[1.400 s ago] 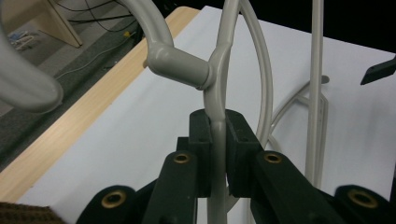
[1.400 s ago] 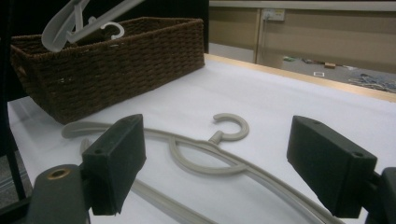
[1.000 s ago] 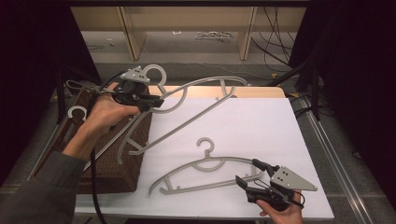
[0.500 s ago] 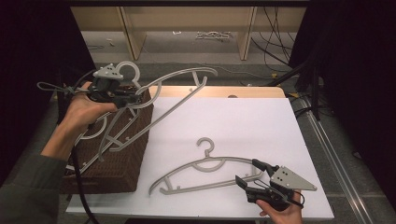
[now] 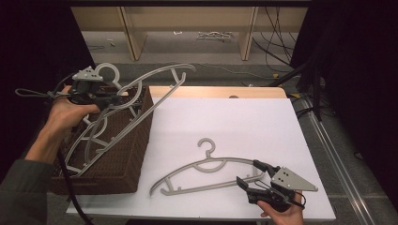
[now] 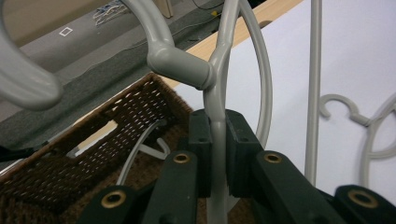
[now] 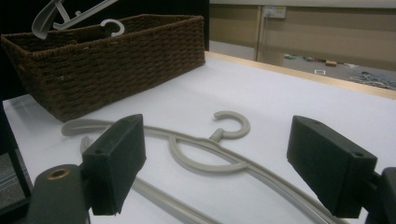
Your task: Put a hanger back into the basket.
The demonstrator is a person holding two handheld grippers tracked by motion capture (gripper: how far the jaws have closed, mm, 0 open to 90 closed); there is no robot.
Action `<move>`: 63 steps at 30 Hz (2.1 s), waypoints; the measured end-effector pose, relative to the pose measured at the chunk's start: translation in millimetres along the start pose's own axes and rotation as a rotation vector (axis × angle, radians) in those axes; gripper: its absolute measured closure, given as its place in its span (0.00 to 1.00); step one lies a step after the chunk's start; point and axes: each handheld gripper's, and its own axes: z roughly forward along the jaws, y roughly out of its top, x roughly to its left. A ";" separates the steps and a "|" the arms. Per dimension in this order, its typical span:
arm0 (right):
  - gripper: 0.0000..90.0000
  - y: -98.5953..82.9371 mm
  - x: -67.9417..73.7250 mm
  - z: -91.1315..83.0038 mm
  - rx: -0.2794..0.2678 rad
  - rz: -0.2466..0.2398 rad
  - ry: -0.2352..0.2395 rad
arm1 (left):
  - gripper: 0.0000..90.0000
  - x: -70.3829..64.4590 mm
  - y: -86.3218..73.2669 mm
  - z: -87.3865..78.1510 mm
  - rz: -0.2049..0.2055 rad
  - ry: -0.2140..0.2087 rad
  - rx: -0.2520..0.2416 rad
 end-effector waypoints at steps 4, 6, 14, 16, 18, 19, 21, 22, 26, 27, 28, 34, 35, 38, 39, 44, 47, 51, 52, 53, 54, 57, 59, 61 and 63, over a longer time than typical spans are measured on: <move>0.23 0.0 0.0 0.1 0.000 0.000 0.000 | 0.92 13.5 -14.8 2.0 -0.028 0.028 0.012; 0.23 -0.1 -0.1 0.2 -0.001 0.002 0.003 | 0.92 15.9 -18.2 2.6 -0.035 0.031 0.018; 0.23 -0.1 0.2 0.0 0.005 -0.001 -0.001 | 0.92 30.5 -41.2 2.0 -0.079 0.051 0.040; 0.23 -0.1 0.1 0.0 0.006 0.000 0.001 | 0.92 31.5 -43.1 1.7 -0.083 0.055 0.042; 0.23 0.0 0.5 0.2 0.005 -0.001 -0.001 | 0.92 36.4 -49.5 1.2 -0.097 0.064 0.047; 0.23 0.0 0.5 0.2 0.005 -0.001 -0.001 | 0.92 36.4 -49.5 1.2 -0.097 0.064 0.047; 0.23 -0.2 0.5 0.2 0.005 0.000 -0.004 | 0.92 40.9 -54.1 0.0 -0.093 0.073 0.067; 0.23 0.0 0.2 0.1 0.004 -0.001 -0.001 | 0.92 44.2 -59.4 0.1 -0.100 0.076 0.073; 0.23 0.1 0.0 -0.7 0.020 -0.002 -0.002 | 0.92 47.3 -66.3 0.8 -0.116 0.081 0.082; 0.23 -0.1 0.2 0.0 0.010 0.000 -0.001 | 0.92 48.4 -68.4 0.6 -0.115 0.083 0.085; 0.23 -0.1 0.2 0.0 0.010 0.000 -0.001 | 0.92 49.5 -70.4 0.4 -0.119 0.087 0.088; 0.23 -0.8 0.5 1.9 0.020 0.005 0.012 | 0.92 58.3 -82.3 -1.1 -0.135 0.118 0.103; 0.23 -0.9 0.2 2.0 0.020 0.000 0.007 | 0.92 58.9 -83.7 -1.3 -0.142 0.122 0.113; 0.23 -1.0 0.3 2.3 0.017 0.003 0.011 | 0.92 60.9 -89.2 -0.3 -0.142 0.135 0.127; 0.23 -1.0 0.3 2.3 0.017 0.003 0.011 | 0.92 61.4 -91.1 0.5 -0.143 0.140 0.122; 0.23 -1.7 0.7 4.2 -0.001 0.008 0.014 | 0.92 65.7 -97.6 0.6 -0.165 0.152 0.130; 0.23 -1.0 -0.1 2.0 0.021 0.001 0.004 | 0.92 68.0 -100.0 0.3 -0.182 0.159 0.145; 0.23 -1.7 0.5 3.9 0.000 0.008 0.015 | 0.92 68.1 -103.1 1.8 -0.185 0.164 0.168; 0.23 -1.7 0.5 3.9 0.000 0.009 0.015 | 0.92 68.4 -105.3 2.7 -0.192 0.170 0.172; 0.23 -0.9 0.1 2.0 0.020 0.001 0.008 | 0.92 69.9 -107.2 2.6 -0.192 0.172 0.161; 0.23 -0.8 0.1 1.7 0.025 -0.001 0.007 | 0.92 69.9 -107.2 2.6 -0.192 0.172 0.161; 0.23 -1.7 0.6 3.9 -0.002 0.011 0.014 | 0.92 71.4 -112.8 1.2 -0.202 0.178 0.175; 0.23 -1.7 0.5 4.0 -0.001 0.008 0.015 | 0.92 72.3 -116.0 1.0 -0.204 0.185 0.182; 0.23 -0.9 0.0 2.0 0.026 0.001 0.010 | 0.92 73.8 -119.7 1.4 -0.217 0.193 0.189; 0.23 -1.7 0.7 4.1 0.000 0.008 0.014 | 0.92 74.5 -121.7 2.1 -0.217 0.192 0.188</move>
